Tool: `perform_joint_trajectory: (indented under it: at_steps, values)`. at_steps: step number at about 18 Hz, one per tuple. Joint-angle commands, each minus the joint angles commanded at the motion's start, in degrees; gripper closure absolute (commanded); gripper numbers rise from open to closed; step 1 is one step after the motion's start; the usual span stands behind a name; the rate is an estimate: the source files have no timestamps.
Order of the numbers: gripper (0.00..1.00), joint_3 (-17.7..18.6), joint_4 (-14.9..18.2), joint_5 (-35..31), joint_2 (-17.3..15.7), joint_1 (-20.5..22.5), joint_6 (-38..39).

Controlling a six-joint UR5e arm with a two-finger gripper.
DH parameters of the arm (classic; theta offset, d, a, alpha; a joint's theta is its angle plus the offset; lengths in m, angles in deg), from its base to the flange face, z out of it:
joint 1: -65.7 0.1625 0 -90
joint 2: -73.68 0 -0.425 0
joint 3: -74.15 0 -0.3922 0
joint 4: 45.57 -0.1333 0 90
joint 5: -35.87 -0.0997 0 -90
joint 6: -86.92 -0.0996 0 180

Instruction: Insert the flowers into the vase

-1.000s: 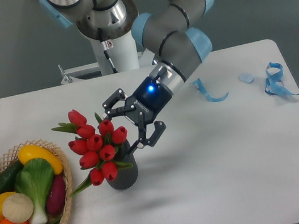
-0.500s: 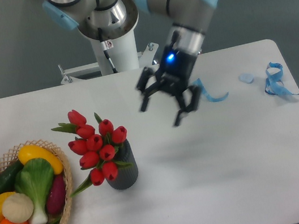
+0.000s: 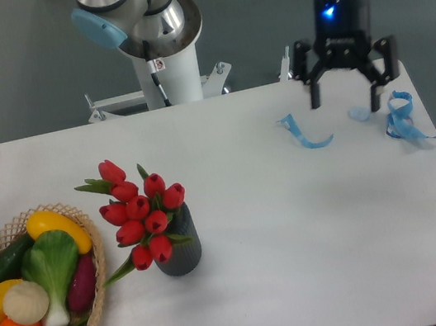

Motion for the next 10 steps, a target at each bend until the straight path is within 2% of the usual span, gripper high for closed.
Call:
perform_joint_trajectory:
  at_steps: [2, 5, 7, 10]
  values:
    - [0.00, -1.7, 3.8, -0.2, -0.5, 1.9, -2.7]
    - [0.00, -1.8, 6.3, -0.3, -1.6, 5.0, -6.2]
    - [0.00, -1.9, 8.7, -0.7, -2.1, 7.1, -11.9]
    - [0.00, -1.9, 10.1, -2.7, -2.5, 8.5, -17.2]
